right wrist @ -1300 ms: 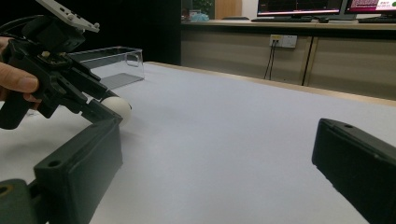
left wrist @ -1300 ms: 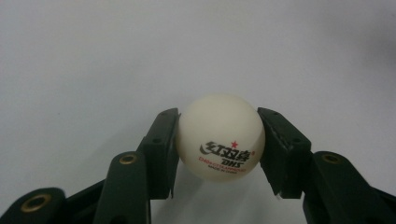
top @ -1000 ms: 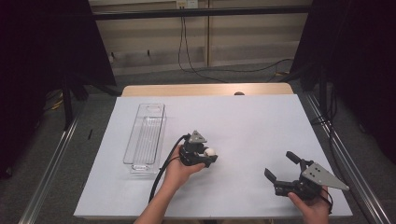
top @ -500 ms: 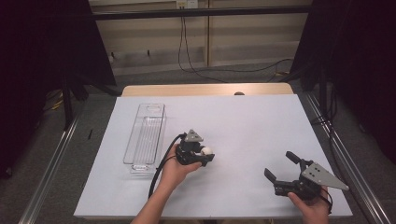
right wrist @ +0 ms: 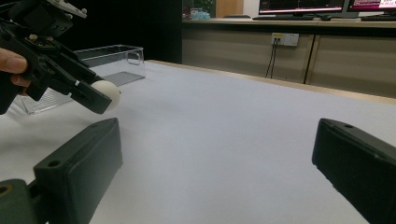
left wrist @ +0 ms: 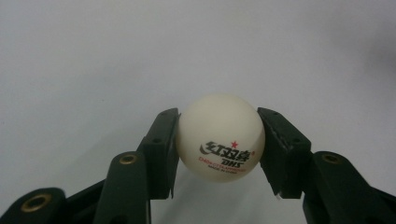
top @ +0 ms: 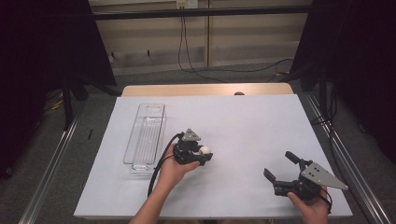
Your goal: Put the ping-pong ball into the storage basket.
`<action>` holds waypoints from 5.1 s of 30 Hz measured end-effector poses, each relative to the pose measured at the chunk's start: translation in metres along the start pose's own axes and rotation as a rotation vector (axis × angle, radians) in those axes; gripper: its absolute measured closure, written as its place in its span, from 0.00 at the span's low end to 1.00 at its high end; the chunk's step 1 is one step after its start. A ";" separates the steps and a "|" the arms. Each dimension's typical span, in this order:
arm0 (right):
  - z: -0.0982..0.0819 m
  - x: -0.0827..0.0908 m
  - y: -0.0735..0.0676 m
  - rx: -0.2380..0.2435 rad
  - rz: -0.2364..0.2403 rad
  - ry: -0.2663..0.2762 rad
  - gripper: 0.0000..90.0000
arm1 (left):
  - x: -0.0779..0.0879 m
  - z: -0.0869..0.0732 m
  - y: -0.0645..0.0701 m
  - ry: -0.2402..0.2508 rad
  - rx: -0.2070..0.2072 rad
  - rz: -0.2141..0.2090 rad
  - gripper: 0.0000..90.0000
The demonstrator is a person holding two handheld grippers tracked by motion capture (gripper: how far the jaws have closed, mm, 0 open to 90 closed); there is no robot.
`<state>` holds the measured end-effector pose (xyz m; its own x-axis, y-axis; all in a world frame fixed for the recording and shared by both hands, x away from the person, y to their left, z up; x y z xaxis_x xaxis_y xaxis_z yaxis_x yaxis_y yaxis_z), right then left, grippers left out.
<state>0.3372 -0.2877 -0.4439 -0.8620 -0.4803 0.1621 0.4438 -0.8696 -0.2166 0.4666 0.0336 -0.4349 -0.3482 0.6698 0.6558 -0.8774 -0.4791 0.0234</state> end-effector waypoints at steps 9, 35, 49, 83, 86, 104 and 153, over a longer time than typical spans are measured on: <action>0.000 0.000 0.000 0.002 0.000 -0.001 0.01 | 0.004 0.001 -0.003 0.005 0.011 0.004 0.57; 0.000 0.000 0.001 -0.001 0.006 0.001 0.01 | 0.014 0.002 -0.008 0.018 0.028 0.007 0.57; 0.000 0.000 0.000 -0.001 0.006 -0.002 0.01 | 0.021 0.006 -0.011 0.007 0.013 0.024 0.57; 0.000 0.000 0.000 -0.001 0.006 -0.002 0.01 | 0.034 0.008 -0.018 0.038 0.042 0.049 0.57; 0.000 0.001 0.000 0.001 0.008 -0.001 0.01 | 0.034 0.008 -0.019 0.043 0.043 0.053 0.57; 0.000 0.000 0.000 -0.001 0.006 0.000 0.01 | 0.041 0.008 -0.022 0.039 0.043 0.058 0.57; 0.000 0.000 0.000 -0.007 0.009 0.004 0.01 | 0.064 0.001 -0.039 0.041 0.075 0.108 0.57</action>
<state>0.3375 -0.2880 -0.4438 -0.8590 -0.4875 0.1563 0.4497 -0.8644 -0.2248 0.4789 0.0943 -0.3928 -0.4535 0.6341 0.6263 -0.8079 -0.5892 0.0116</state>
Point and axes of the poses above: each handheld gripper's, and its own axes: x roughly backward along the jaws, z roughly out of its top, y roughly to its right, the point moved 2 cm from there along -x, roughly forward along the jaws, and after that the axes turned 10 degrees about -x, right-handed, at the moved point
